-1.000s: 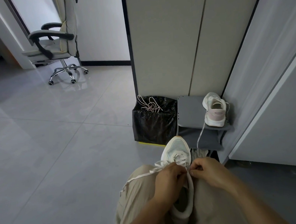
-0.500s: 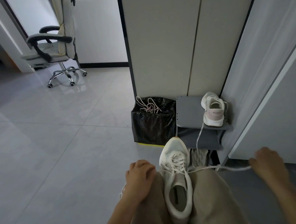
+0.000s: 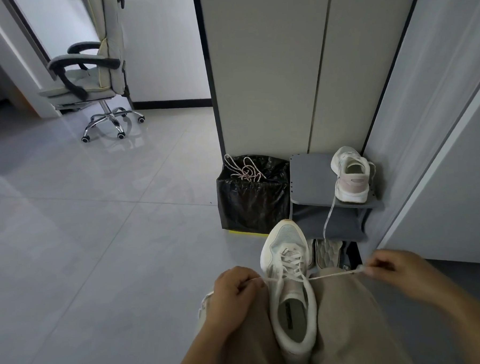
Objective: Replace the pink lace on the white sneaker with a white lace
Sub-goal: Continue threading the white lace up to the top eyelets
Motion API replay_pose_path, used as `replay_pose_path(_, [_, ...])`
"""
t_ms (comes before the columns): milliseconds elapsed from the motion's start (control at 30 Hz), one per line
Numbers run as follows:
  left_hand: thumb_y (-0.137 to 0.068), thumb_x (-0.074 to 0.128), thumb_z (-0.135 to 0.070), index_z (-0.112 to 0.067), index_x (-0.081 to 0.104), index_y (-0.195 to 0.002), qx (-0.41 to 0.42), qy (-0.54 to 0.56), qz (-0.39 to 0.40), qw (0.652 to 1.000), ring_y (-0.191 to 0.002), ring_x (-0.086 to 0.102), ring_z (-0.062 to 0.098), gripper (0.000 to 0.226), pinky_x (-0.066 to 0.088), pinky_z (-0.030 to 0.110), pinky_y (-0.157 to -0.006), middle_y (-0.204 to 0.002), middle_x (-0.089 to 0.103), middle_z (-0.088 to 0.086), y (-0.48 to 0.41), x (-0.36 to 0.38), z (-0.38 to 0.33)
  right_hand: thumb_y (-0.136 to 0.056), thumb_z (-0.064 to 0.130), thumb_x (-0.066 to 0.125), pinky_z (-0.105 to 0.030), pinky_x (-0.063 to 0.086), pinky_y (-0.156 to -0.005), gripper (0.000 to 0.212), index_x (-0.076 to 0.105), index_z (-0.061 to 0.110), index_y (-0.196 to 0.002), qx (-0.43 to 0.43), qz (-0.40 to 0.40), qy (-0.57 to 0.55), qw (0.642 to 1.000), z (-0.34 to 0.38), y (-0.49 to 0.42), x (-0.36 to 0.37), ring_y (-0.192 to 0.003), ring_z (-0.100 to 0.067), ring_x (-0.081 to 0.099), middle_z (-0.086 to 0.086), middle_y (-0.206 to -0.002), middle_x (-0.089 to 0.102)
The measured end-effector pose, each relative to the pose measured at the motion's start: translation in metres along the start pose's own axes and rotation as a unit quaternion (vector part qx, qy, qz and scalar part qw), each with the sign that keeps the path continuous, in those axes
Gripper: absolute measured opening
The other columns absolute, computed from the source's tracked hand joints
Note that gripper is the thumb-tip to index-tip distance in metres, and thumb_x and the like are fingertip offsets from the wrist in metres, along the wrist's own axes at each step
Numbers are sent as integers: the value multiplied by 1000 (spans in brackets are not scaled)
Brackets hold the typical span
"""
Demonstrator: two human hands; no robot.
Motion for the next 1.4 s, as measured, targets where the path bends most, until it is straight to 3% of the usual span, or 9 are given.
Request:
replay_pose_path(167, [-66, 46, -48, -22, 67, -72, 0, 12, -18, 1000, -83, 61, 6, 33, 47, 32, -86, -86, 66, -16, 2, 4, 0, -86, 22, 65, -19, 42, -68, 15, 62, 28, -72, 55, 14, 38, 998, -19, -4, 10, -80, -6, 60, 8, -86, 63])
replay_pose_path(333, [-84, 57, -35, -31, 61, -78, -16, -57, 52, 997, -84, 59, 5, 8, 45, 29, -89, -81, 64, -15, -7, 2, -5, -92, 20, 53, -14, 36, -81, 36, 51, 27, -127, -57, -60, 120, 989, 27, -17, 42, -98, 0, 47, 12, -128, 40])
replay_pose_path(567, [-86, 57, -42, -29, 48, -117, -23, -210, 120, 970, -105, 55, 15, 35, 31, 28, -99, -113, 62, -8, -16, 25, -38, -91, 31, 53, -19, 36, -74, 19, 63, 27, -106, -113, 4, 189, 975, 64, -26, 67, -101, -9, 52, 15, -92, 44])
replay_pose_path(667, [-89, 54, -32, -24, 51, -111, -11, -180, 72, 981, -98, 55, 9, 23, 44, 17, -86, -110, 62, -7, -11, 26, -37, -89, 32, 57, -20, 42, -76, 9, 62, 29, -95, -105, 7, 98, 990, 57, -22, 65, -87, 0, 54, 17, -88, 55])
replay_pose_path(767, [-91, 49, -36, -28, 52, -108, 41, -180, -5, 983, -69, 42, -11, 18, 35, 1, -67, -85, 47, -18, 7, 14, -37, -86, 36, 60, -17, 45, -72, 6, 61, 31, -87, -91, 45, 29, 994, 55, -18, 61, -80, 4, 57, 14, -86, 62])
replay_pose_path(867, [-90, 53, -31, -28, 55, -107, 109, -143, -58, 982, -79, 43, -17, 17, 32, 3, -69, -78, 42, -24, 25, 12, -34, -85, 27, 64, -15, 44, -68, 2, 63, 26, -84, -110, 36, -14, 993, 60, -16, 64, -74, 6, 55, 10, -81, 62])
replay_pose_path(1100, [-79, 46, -28, -31, 58, -96, 161, -184, 0, 970, -74, 60, 16, 21, 48, 22, -53, -92, 57, -4, 19, 37, -23, -84, 17, 64, -11, 39, -68, 27, 49, 36, -73, -200, -34, 23, 979, 49, 3, 69, -88, 0, 51, 12, -82, 53])
replay_pose_path(1267, [-73, 56, -30, -23, 65, -70, 229, -224, -9, 947, -68, 58, 14, 11, 48, 20, -58, -79, 56, -4, -8, 45, -34, -88, 28, 58, -13, 41, -70, 3, 57, 29, -85, -158, -40, 44, 986, 53, 2, 69, -83, 1, 52, 14, -87, 54])
replay_pose_path(1400, [-70, 52, -32, -32, 64, -61, 276, -298, -3, 914, -62, 52, 5, 15, 36, 14, -59, -66, 55, -15, -12, 48, -41, -88, 28, 59, -18, 45, -77, 11, 63, 22, -96, -135, -44, 56, 988, 55, -5, 69, -86, 0, 54, 13, -94, 55])
Point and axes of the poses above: each hand's wrist, its own y-axis away from the middle knuckle, its own x-axis out of the palm, z = x × y, the point moved 2 cm from there along -y, towards the middle knuckle
